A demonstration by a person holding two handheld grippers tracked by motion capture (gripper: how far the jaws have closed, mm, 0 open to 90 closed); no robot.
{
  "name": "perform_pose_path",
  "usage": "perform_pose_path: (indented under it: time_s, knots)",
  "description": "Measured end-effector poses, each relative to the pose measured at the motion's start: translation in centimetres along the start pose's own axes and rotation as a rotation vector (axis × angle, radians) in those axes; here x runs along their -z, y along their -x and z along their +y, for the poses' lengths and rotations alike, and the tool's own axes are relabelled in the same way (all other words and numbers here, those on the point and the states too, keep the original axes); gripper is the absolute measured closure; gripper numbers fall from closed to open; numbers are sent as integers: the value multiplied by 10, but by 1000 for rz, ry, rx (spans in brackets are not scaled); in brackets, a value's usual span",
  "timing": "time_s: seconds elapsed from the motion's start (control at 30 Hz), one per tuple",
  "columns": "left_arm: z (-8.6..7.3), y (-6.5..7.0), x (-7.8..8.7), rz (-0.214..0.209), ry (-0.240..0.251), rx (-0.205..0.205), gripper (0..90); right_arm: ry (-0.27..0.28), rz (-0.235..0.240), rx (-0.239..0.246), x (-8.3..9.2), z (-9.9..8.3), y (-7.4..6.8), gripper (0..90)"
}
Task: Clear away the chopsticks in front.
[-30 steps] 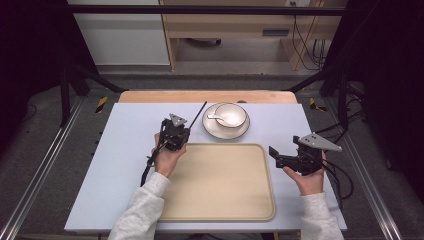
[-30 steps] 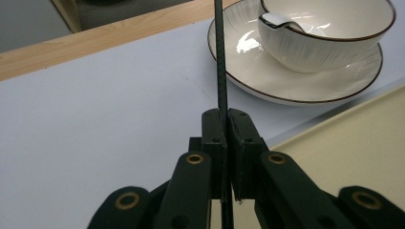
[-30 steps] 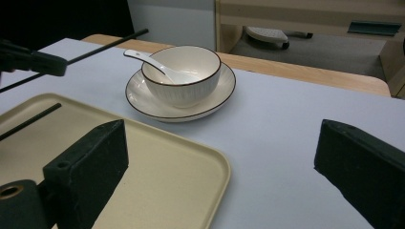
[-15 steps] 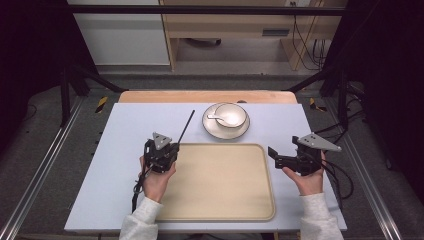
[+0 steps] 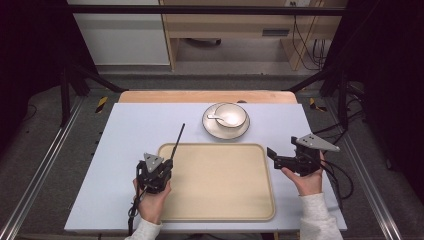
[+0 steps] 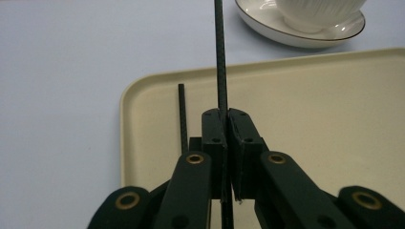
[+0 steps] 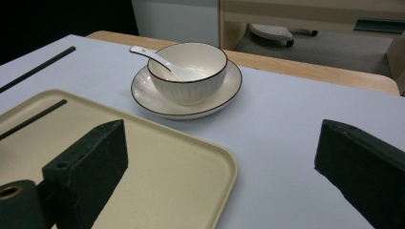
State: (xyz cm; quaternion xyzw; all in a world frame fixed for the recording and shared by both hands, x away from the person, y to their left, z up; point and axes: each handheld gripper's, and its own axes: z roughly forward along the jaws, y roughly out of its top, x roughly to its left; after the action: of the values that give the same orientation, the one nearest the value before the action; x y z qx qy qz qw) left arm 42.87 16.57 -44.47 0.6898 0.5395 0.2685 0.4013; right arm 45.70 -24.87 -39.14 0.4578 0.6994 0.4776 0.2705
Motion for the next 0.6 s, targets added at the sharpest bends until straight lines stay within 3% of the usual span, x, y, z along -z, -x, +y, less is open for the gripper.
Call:
perform_pose_path:
  time_s: [0.27, 0.6]
  knots:
    - [-26, 6, 9, 1, -31, 14, 858, -7, 5, 3, -2, -1, -1, 44]
    - [-44, 6, 5, 29, -88, 17, 858, -6, 4, -1, -2, -1, -1, 45]
